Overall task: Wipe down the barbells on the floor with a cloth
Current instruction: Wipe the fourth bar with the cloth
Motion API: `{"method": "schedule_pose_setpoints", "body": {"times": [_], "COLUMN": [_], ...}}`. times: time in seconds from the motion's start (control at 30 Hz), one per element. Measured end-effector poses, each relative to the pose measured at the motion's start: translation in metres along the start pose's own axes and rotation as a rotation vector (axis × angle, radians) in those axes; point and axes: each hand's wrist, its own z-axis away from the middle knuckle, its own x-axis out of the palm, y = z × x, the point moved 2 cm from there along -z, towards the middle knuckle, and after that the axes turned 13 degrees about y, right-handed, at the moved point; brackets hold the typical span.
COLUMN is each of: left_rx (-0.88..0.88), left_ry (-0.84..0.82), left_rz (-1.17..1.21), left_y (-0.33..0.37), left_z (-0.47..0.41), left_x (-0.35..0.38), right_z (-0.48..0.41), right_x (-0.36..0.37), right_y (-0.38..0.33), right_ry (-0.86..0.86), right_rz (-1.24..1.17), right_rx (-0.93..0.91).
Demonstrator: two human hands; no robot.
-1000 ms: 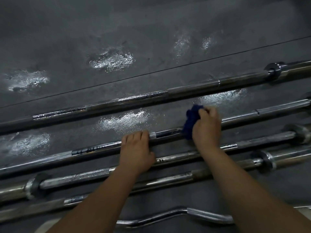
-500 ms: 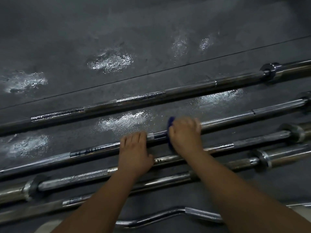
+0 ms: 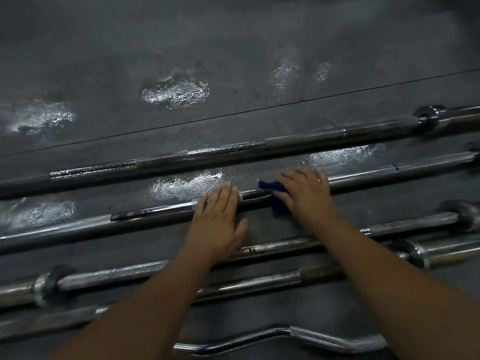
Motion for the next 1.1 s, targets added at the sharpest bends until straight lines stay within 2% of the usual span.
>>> {"method": "schedule_pose_setpoints", "body": {"times": [0.07,0.13,0.2,0.3,0.4,0.47,0.53,0.57,0.6,0.63,0.73,0.77,0.8,0.87,0.97,1.0,1.03,1.1], "left_rx": [-0.047,-0.070,-0.055,-0.089,-0.126,-0.133,-0.168,-0.196,-0.219,-0.237,-0.236,-0.224,-0.219,-0.226,-0.210,-0.195,-0.185,-0.167], "left_ry": [0.058,0.115,0.078,0.064,0.085,0.115,0.142,0.145,0.152,0.164,0.168,0.167,0.173,0.175,0.144,0.132,0.118,0.109], "left_rz": [0.000,-0.023,-0.065,-0.059,-0.040,-0.020,-0.006,-0.002,0.003,0.005,-0.028,-0.046,-0.058,-0.051,-0.031,-0.030,-0.023,-0.003], "left_y": [-0.010,-0.021,-0.027,-0.024,-0.020,-0.020,-0.017,-0.014,-0.011,-0.008,-0.009,-0.011,-0.013,-0.011,-0.007,-0.008,-0.010,-0.012], "left_z": [-0.012,-0.012,-0.008,-0.012,-0.013,-0.009,-0.009,-0.009,-0.009,-0.010,-0.016,-0.018,-0.019,-0.016,-0.012,-0.012,-0.012,-0.011], "left_x": [-0.009,-0.011,-0.007,-0.004,-0.003,-0.002,-0.003,-0.004,-0.004,-0.004,-0.011,-0.012,-0.013,-0.012,-0.011,-0.012,-0.014,-0.018], "right_z": [-0.006,-0.002,0.003,-0.021,-0.030,-0.022,-0.020,-0.023,-0.026,-0.027,-0.015,-0.012,-0.008,-0.006,-0.004,-0.004,-0.005,-0.007], "right_x": [0.000,0.000,0.001,0.010,0.014,0.013,0.012,0.016,0.018,0.020,0.027,0.031,0.035,0.039,0.036,0.032,0.030,0.011], "right_y": [0.005,0.016,0.004,-0.060,-0.107,-0.089,-0.062,-0.057,-0.060,-0.068,-0.080,-0.076,-0.072,-0.078,-0.109,-0.107,-0.094,-0.050], "right_ry": [0.083,0.217,0.301,0.226,0.186,0.359,0.522,0.504,0.460,0.395,0.009,-0.086,-0.109,-0.033,-0.084,-0.052,0.058,0.416], "right_rz": [-0.074,-0.127,-0.124,-0.260,-0.594,-0.781,-0.882,-0.958,-1.026,-1.058,-1.178,-1.216,-1.248,-1.282,-1.314,-1.315,-1.279,-1.096], "right_rx": [0.205,0.546,0.849,0.938,1.061,1.348,1.753,1.901,1.966,1.969,1.879,1.866,1.885,1.899,1.772,1.738,1.706,1.599]}}
